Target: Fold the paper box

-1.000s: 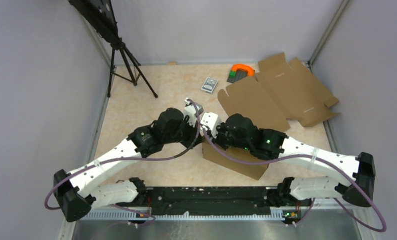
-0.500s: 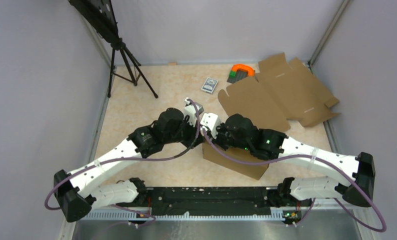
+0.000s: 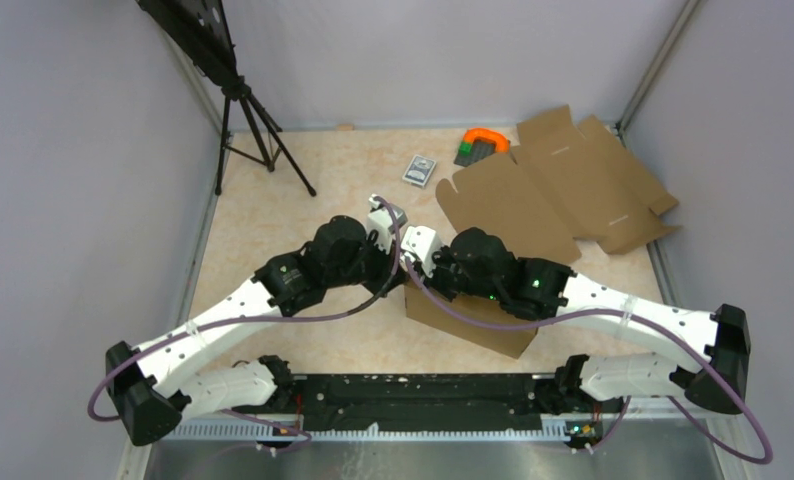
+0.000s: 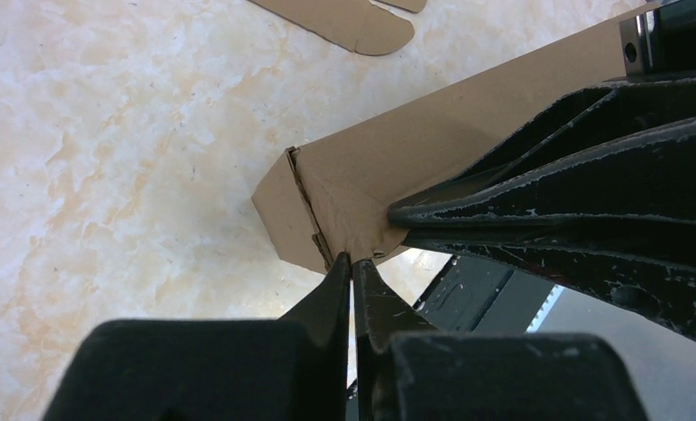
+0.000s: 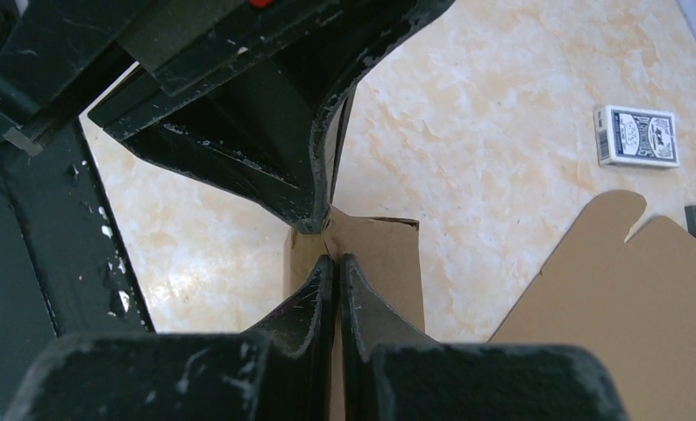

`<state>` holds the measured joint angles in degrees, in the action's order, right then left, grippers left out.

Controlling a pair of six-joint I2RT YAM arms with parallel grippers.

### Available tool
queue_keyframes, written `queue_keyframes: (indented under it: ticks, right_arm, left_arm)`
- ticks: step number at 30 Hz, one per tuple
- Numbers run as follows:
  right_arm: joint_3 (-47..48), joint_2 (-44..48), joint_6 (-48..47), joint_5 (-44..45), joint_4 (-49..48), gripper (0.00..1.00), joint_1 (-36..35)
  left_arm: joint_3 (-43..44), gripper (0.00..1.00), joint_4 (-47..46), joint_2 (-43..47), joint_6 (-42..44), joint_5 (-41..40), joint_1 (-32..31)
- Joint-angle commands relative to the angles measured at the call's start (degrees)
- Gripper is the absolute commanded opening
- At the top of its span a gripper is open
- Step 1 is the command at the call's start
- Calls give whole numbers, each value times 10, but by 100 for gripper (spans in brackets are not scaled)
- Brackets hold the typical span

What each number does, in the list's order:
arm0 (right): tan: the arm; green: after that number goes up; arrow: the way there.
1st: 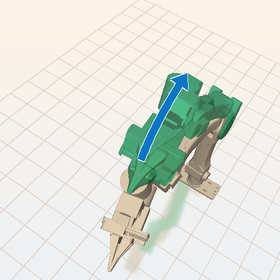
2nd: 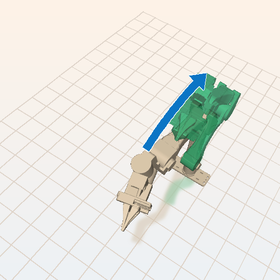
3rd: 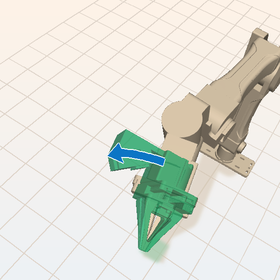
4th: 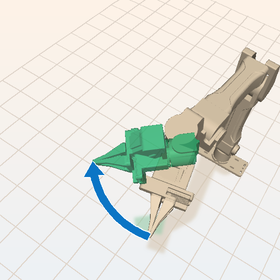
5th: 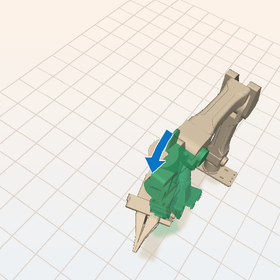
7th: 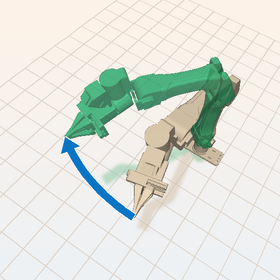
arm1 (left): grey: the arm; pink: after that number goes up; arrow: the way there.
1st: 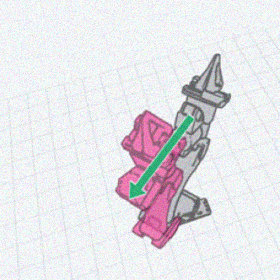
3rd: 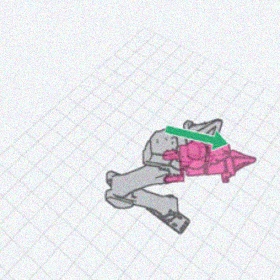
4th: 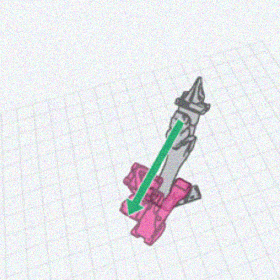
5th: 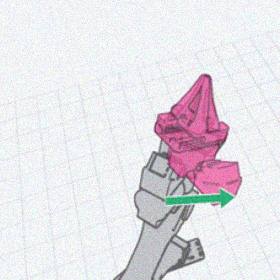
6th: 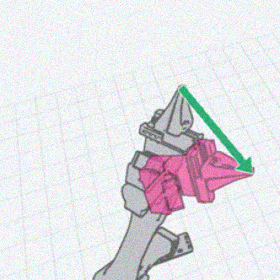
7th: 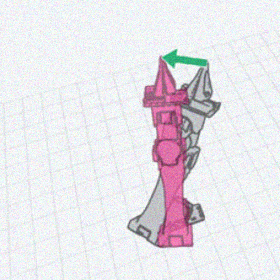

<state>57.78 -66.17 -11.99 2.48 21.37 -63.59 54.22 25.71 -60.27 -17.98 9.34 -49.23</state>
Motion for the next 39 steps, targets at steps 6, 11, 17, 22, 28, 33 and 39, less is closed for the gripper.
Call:
queue_keyframes:
  ticks: [6, 11, 17, 22, 28, 33, 39]
  right_arm:
    - [2, -1, 36, 26, 76, 39, -6]
    - [15, 26, 59, 52, 102, 62, -6]
    - [7, 89, 99, 67, 117, 90, -6]
    - [38, 126, 153, 83, 179, 90, -5]
    - [106, 161, 247, 102, 304, 89, -5]
    - [194, 156, 397, 159, 502, 89, -5]
    - [209, 176, 552, 165, 644, 89, -5]
  left_arm:
    - [21, 26, -26, 2, -4, -31, -2]
    - [28, 33, -22, -2, -7, -33, -2]
    - [37, 43, -2, 10, -8, -25, -2]
    - [51, 53, 49, 44, -3, -30, -2]
    - [81, 59, 68, 43, 57, -17, -2]
    - [114, 66, 52, -2, 113, 29, -2]
    - [125, 75, 9, -46, 214, 71, -7]
